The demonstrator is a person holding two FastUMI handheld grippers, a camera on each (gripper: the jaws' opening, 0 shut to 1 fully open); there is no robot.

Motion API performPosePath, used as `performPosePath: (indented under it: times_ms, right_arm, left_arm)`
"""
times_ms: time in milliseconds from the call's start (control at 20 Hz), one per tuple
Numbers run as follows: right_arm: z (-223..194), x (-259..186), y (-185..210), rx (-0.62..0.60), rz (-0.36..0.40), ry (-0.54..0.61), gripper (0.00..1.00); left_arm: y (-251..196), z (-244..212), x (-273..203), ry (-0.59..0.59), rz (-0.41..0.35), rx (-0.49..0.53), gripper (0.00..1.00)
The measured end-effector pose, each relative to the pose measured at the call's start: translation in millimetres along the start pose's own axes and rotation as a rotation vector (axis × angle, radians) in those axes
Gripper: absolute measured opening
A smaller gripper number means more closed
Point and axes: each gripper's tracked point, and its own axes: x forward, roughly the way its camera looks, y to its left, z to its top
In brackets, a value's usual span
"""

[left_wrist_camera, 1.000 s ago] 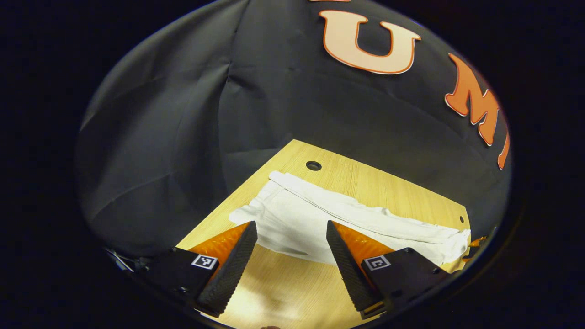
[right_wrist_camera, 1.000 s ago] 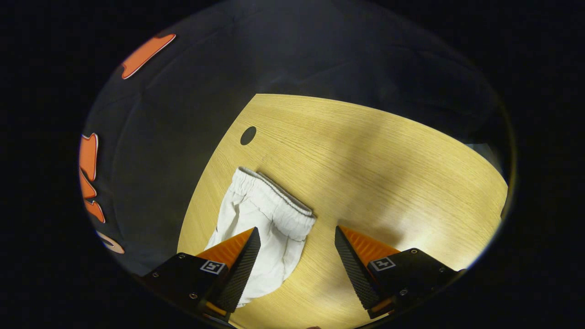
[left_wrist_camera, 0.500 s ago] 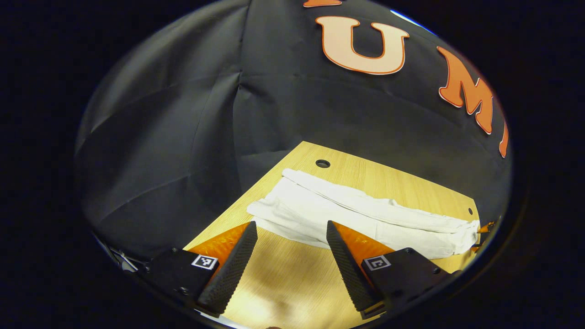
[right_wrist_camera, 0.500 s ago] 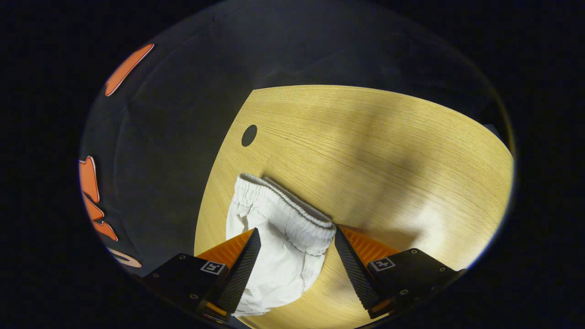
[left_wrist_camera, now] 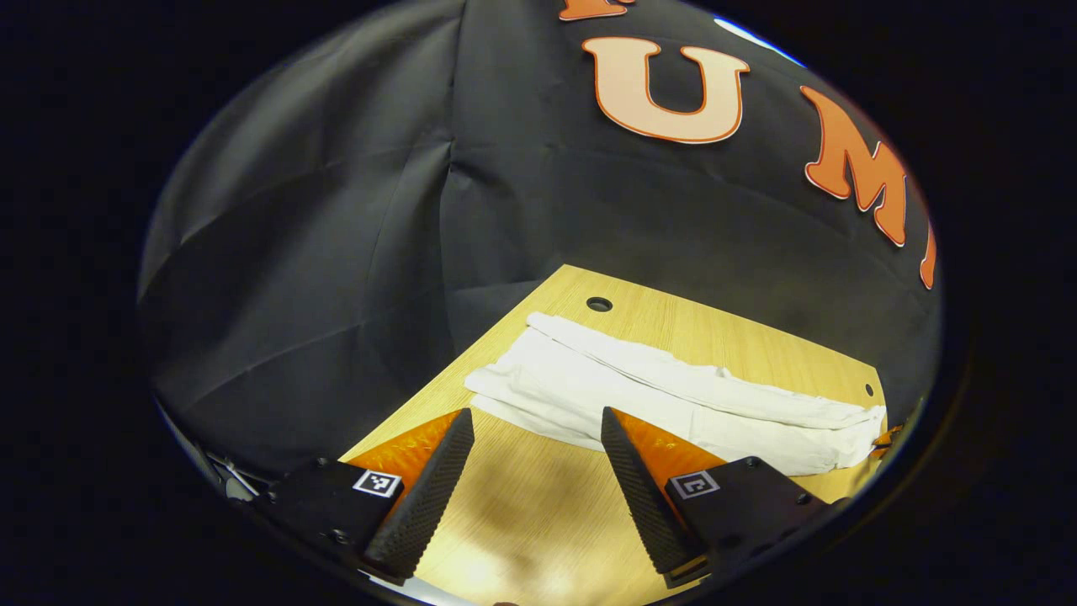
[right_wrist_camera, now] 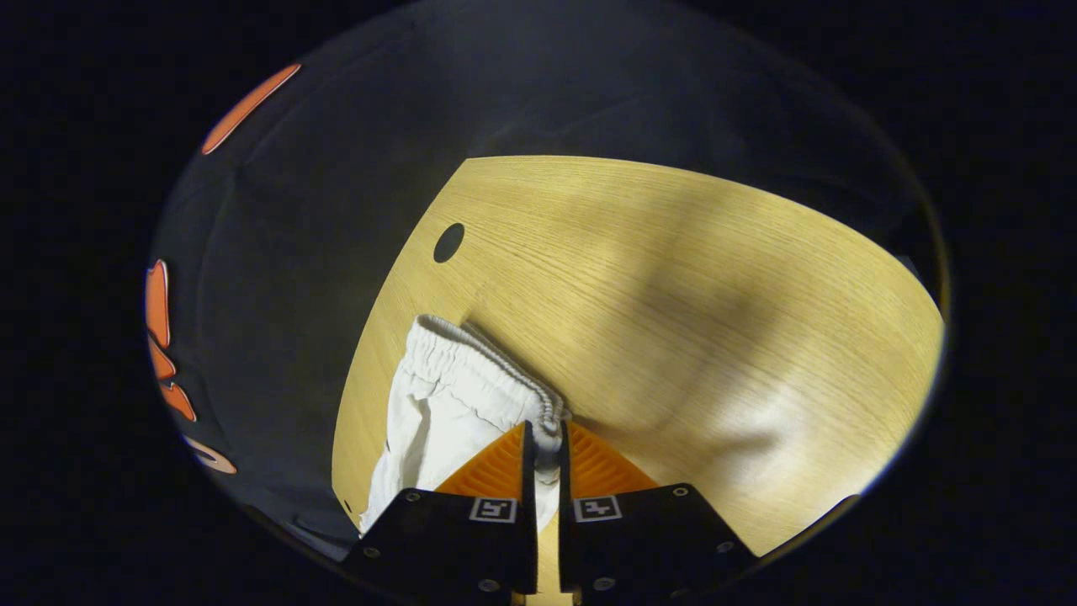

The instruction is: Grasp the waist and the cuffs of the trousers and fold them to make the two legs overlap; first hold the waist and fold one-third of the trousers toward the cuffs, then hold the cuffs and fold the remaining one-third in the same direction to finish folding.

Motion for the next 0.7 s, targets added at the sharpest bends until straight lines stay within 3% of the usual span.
performPosePath:
  times_ms: [250,450,700]
  right_arm:
    - [5.1,-5.6,3.6,-0.119,0.0,-0.08,0.05]
    - [5.5,-15.9,19.0,-0.167,0.052,-0.142,0.05]
    - [-3.5,-17.1,32.4,-0.307,0.053,-0.214,0.05]
  left_arm:
    - [-1.2,0.4,1.7,0.007,-0.034,0.016,1.0]
    - [-3.0,0.3,2.9,0.045,-0.099,0.024,1.0]
    - [12.5,4.3,8.8,0.049,-0.162,0.11,1.0]
